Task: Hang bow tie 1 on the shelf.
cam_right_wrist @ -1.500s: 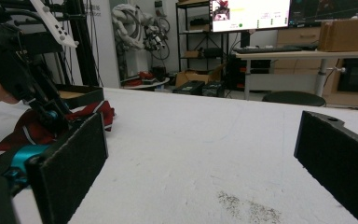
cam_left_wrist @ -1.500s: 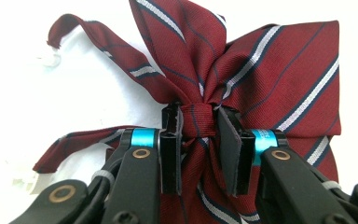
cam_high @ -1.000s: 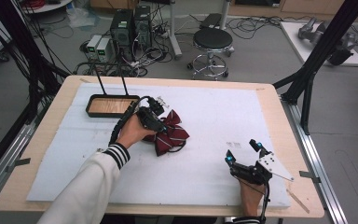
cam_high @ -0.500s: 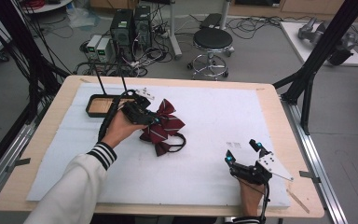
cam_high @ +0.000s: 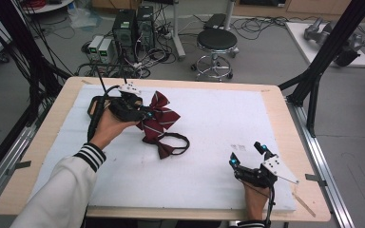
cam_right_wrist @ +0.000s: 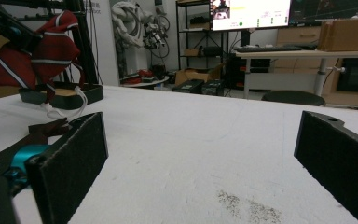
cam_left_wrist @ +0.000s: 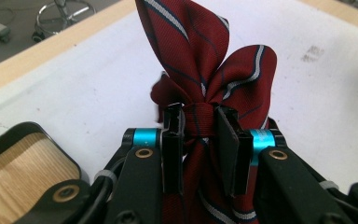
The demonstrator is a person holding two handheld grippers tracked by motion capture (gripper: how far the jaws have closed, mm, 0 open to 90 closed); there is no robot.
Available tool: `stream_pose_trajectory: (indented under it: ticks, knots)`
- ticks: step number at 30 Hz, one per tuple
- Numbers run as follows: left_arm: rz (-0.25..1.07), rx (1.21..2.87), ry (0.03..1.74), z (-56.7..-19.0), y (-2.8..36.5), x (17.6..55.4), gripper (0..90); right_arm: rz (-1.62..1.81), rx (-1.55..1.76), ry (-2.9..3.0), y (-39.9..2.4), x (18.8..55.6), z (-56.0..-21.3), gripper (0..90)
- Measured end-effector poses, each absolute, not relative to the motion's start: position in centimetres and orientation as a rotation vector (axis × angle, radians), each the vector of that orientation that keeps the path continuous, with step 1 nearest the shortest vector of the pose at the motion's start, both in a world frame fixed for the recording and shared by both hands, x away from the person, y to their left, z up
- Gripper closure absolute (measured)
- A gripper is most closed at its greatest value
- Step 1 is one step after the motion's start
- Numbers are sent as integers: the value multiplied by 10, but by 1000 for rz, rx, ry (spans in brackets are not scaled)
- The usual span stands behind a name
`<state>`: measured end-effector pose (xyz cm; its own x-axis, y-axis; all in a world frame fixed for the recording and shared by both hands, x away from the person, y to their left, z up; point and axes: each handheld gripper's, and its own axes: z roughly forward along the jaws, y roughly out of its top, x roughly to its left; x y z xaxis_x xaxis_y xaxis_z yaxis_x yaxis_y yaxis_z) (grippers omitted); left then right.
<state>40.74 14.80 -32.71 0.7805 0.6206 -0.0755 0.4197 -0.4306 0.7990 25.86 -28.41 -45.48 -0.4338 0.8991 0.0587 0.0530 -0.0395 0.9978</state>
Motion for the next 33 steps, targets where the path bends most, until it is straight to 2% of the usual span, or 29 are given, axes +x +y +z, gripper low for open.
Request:
stream_pose_trajectory:
  ticks: [11, 33]
  knots:
    - [308, 1937, 780, -313, 175, 407, 736, 1553, 1032, 1545, -284, 259, -455, 17]
    - [452, 1831, 900, -283, 219, 416, 738, 1553, 1031, 1545, -285, 260, -455, 17]
